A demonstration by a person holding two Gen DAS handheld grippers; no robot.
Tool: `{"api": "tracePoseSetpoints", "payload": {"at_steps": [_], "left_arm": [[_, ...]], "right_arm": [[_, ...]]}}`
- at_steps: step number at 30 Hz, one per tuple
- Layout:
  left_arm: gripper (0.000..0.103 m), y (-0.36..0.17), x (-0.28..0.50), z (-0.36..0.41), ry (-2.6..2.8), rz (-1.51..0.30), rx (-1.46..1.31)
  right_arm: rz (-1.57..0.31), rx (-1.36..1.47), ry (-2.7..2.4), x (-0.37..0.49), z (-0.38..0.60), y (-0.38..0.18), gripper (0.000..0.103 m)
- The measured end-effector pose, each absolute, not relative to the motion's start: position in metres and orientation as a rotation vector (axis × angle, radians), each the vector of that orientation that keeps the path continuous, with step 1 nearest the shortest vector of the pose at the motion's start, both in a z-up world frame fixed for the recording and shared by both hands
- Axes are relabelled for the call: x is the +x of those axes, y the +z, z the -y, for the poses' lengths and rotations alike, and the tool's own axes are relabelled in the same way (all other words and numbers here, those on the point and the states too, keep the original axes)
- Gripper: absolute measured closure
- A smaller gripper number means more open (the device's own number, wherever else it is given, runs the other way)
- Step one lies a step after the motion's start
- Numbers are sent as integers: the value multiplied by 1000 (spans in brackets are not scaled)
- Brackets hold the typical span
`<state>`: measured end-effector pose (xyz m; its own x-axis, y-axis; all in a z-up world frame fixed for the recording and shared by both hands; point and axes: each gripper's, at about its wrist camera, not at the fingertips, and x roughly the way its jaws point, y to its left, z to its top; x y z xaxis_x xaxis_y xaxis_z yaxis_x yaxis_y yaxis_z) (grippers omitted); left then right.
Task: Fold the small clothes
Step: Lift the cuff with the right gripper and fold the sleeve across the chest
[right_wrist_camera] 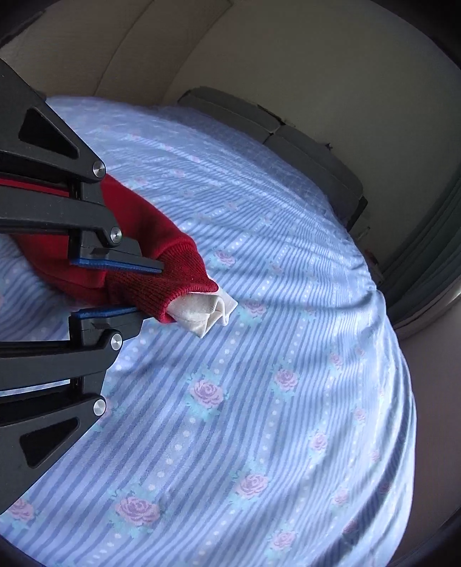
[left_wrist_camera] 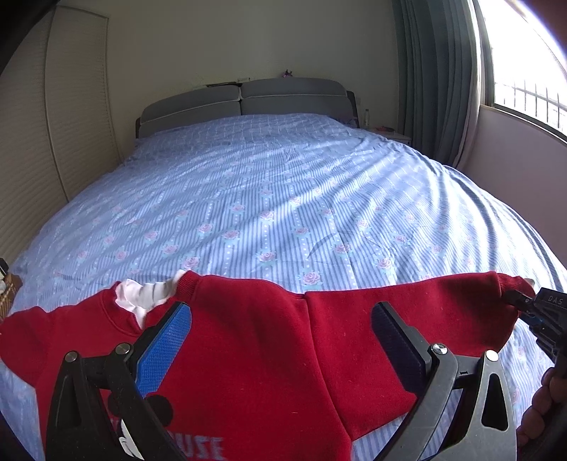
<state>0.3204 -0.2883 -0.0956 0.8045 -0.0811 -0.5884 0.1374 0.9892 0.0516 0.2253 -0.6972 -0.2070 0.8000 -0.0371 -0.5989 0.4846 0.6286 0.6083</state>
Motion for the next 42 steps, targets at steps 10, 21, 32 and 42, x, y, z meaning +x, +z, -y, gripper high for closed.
{"api": "tracePoseSetpoints", "payload": {"at_steps": [10, 21, 32, 42], "left_arm": [[0, -45, 287, 181, -20, -564, 53], [0, -28, 247, -3, 191, -549, 1], [0, -65, 223, -113, 318, -615, -66], [0, -80, 215, -117, 291, -643, -68]], "right_arm": [[-396, 426, -286, 215, 565, -69, 87], [-412, -48, -143, 256, 311, -61, 88], [-659, -360, -11, 266, 164, -182, 87], [-714, -362, 128, 235, 140, -207, 63]]}}
